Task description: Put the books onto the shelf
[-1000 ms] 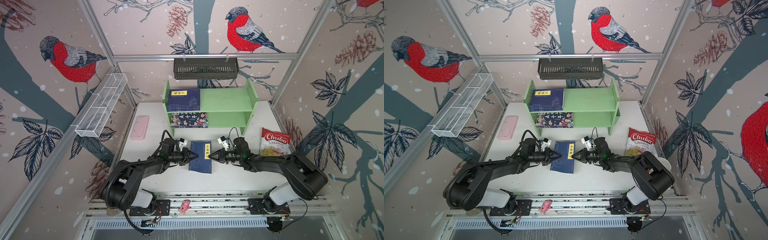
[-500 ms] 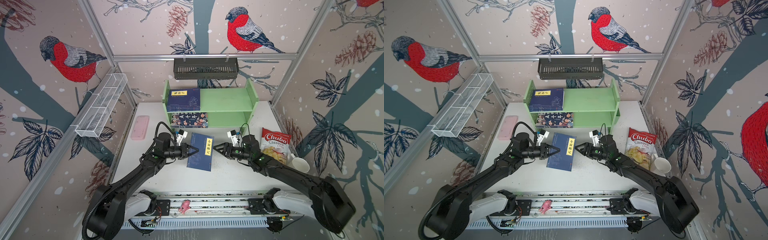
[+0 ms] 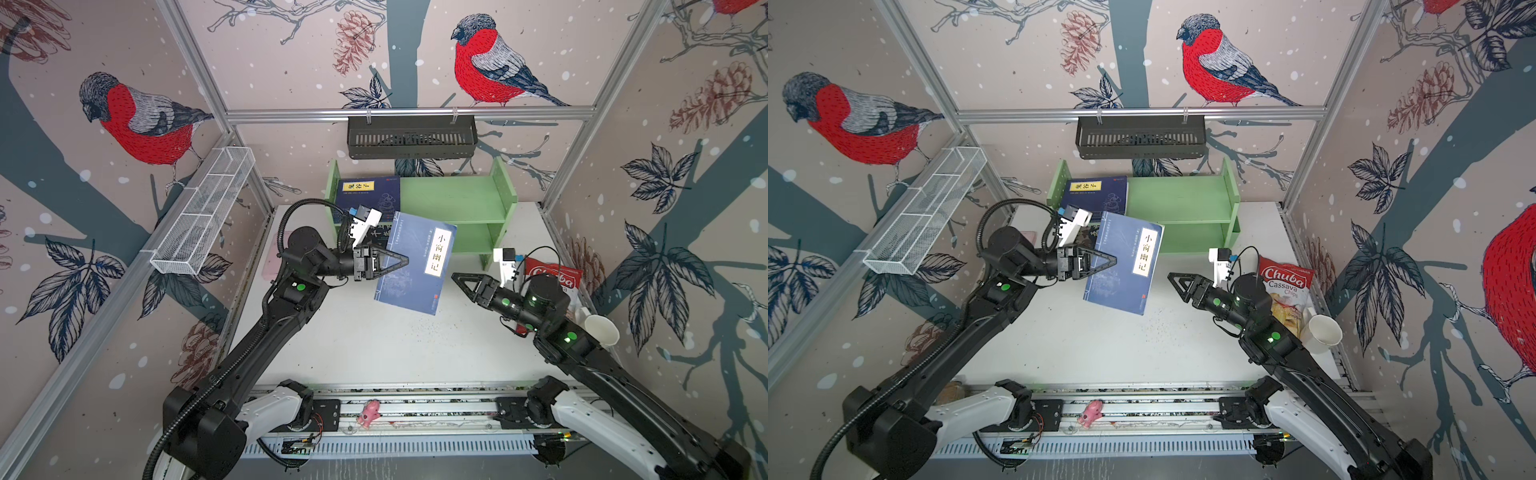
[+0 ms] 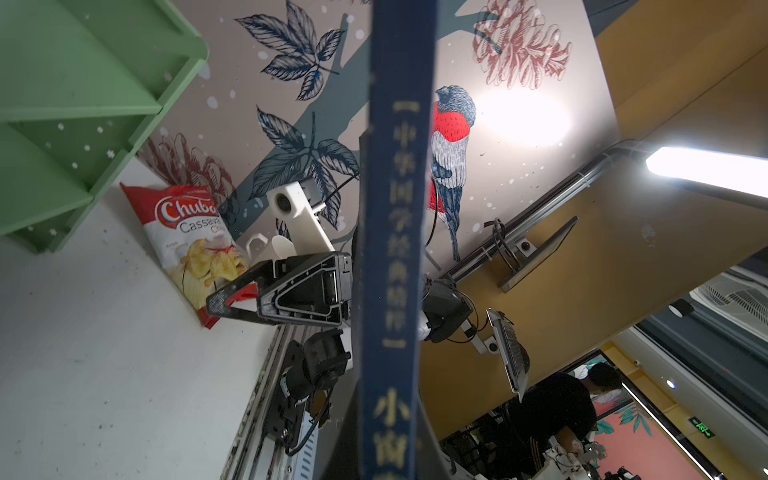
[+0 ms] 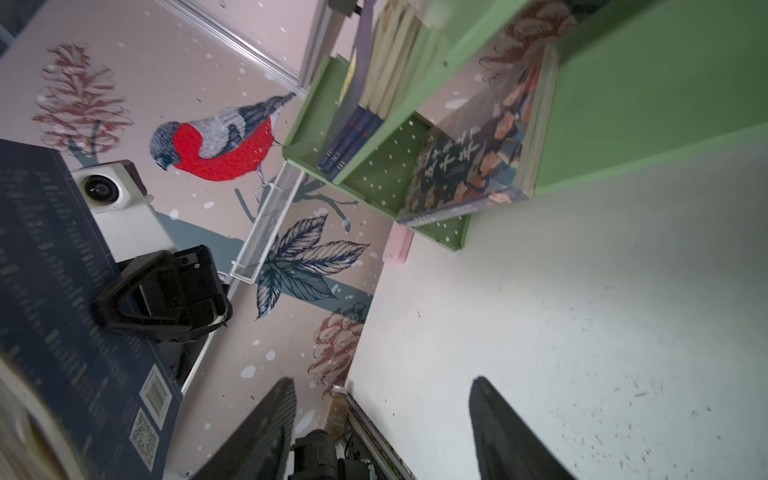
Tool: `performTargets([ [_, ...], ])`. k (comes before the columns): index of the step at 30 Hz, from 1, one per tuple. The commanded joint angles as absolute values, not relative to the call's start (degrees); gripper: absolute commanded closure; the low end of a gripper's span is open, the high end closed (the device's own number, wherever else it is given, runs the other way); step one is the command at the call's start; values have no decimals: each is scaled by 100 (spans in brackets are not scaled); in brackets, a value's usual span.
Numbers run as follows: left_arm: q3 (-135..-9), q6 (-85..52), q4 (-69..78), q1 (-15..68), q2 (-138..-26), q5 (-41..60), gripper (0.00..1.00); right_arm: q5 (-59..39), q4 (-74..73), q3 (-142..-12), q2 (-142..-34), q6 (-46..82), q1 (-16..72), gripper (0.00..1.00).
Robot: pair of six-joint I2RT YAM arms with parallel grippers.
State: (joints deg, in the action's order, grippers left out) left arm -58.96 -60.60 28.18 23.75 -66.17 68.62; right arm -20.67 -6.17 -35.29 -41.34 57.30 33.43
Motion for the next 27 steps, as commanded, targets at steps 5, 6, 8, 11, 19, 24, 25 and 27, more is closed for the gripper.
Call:
performTargets([
  [5,-7345,-5542,2244,2207,-7167,5457,100,-1652,-1271,-3959,-4162,5871,3648,31],
  [6,-7547,-5504,2199,2155,-7254,5326,100,-1583,-1468,-3976,-4229,5894,3758,31],
  [8,-7886,-5561,2019,2001,-7400,5032,100,-1493,-1856,-4052,-4440,5917,3980,30],
  [11,-8186,-5756,1950,1726,-7523,4641,100,-1417,-2387,-4243,-4913,5859,4404,30],
  [19,-7882,-6470,2233,1417,-7519,4324,100,-1263,-3475,-5194,-6424,5625,5116,29],
  [24,-7577,-6956,2621,1380,-7427,4269,100,-1135,-4192,-5567,-7223,5729,5142,29],
  [25,-7560,-6998,2682,1380,-7434,4279,100,-1126,-4315,-5666,-7424,5735,5155,29],
  [27,-7502,-7134,2909,1380,-7436,4339,100,-1157,-4520,-5845,-7686,5726,5158,29],
])
